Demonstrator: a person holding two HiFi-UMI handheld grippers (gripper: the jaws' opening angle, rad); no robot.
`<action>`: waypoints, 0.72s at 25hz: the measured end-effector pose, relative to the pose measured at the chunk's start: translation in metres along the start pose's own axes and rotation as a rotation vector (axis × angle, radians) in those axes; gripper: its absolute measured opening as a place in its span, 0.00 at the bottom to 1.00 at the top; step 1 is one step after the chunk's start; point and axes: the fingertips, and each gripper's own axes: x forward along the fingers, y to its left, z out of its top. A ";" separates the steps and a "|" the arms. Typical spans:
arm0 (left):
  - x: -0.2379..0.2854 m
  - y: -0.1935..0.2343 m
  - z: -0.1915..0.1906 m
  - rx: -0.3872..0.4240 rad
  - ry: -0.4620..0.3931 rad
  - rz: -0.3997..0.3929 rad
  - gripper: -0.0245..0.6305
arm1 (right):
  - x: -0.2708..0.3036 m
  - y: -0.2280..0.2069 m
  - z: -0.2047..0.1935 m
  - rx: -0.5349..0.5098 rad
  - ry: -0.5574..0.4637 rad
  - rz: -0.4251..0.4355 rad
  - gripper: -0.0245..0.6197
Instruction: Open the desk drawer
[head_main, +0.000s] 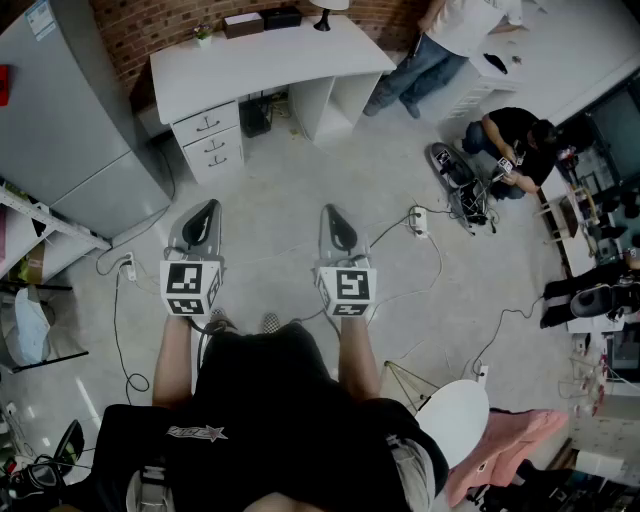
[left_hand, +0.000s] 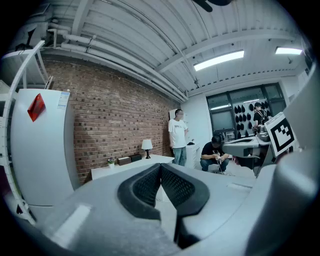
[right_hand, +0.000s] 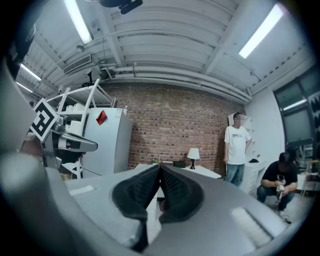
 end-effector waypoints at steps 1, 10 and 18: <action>0.000 -0.002 -0.001 -0.002 -0.001 0.001 0.05 | -0.002 -0.002 -0.001 -0.003 0.001 -0.003 0.04; 0.013 -0.027 -0.004 -0.017 0.006 -0.016 0.05 | -0.014 -0.028 -0.012 -0.002 0.033 -0.025 0.04; 0.057 -0.021 -0.011 -0.032 0.022 -0.034 0.05 | 0.016 -0.037 -0.024 0.009 0.053 -0.020 0.04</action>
